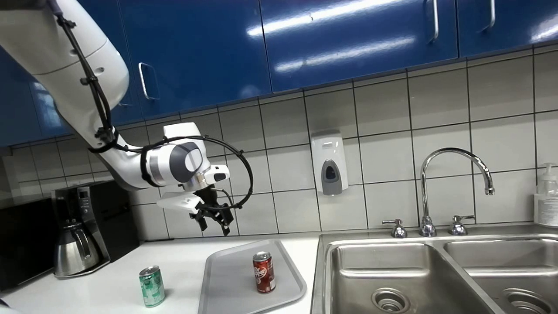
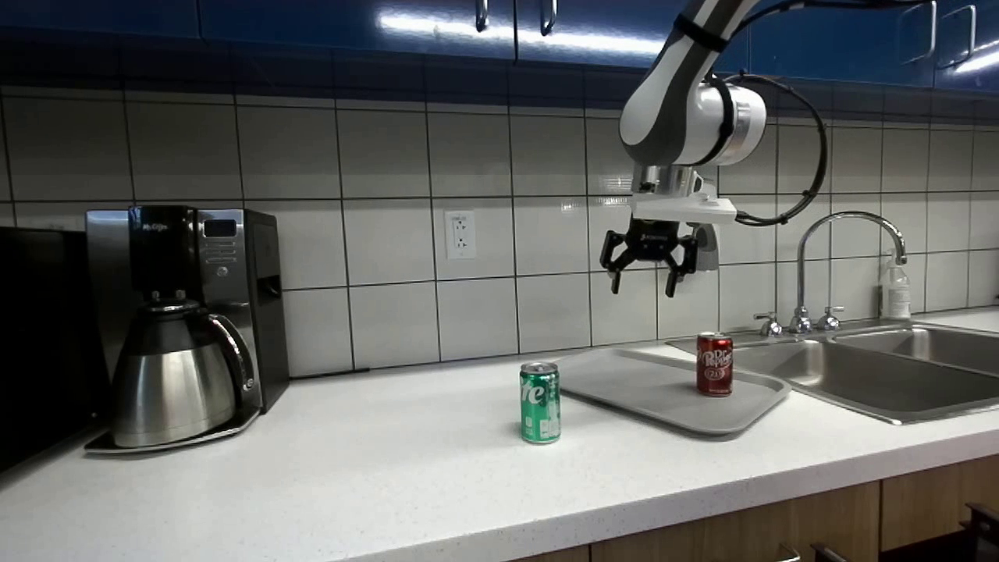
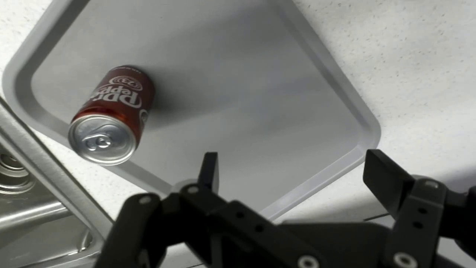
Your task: Put the two soda cans onto the tray
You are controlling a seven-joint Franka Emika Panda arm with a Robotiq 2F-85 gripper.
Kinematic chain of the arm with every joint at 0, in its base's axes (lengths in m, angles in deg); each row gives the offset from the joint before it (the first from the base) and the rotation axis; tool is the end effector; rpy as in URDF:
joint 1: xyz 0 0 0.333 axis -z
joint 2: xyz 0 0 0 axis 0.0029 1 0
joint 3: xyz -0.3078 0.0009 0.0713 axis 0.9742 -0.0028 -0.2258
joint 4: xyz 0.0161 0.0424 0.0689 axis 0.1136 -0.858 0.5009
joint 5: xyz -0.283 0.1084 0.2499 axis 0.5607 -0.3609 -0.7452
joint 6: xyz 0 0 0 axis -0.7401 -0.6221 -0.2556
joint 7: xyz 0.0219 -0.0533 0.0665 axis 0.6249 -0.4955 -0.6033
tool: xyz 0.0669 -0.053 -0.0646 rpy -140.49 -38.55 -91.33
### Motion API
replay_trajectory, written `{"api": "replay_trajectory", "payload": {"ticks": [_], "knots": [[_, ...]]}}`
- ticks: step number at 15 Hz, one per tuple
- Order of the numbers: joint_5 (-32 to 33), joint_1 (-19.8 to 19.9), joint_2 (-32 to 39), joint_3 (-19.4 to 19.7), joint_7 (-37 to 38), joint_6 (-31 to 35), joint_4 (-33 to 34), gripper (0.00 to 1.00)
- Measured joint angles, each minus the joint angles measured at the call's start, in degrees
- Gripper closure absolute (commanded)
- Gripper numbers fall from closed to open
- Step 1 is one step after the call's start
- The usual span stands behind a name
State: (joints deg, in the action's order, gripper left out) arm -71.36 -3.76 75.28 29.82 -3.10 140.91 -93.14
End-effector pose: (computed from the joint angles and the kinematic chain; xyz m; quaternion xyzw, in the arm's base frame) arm 0.5137 0.0424 0.3568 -0.9835 0.1050 -0.1446 0.0279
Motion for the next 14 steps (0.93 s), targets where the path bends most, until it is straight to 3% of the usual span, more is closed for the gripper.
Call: {"api": "replay_trajectory", "payload": {"ticks": [14], "knots": [[-3.54, -4.96, -1.95, -6.43, 0.58, -0.04, -0.51, 0.00]]}}
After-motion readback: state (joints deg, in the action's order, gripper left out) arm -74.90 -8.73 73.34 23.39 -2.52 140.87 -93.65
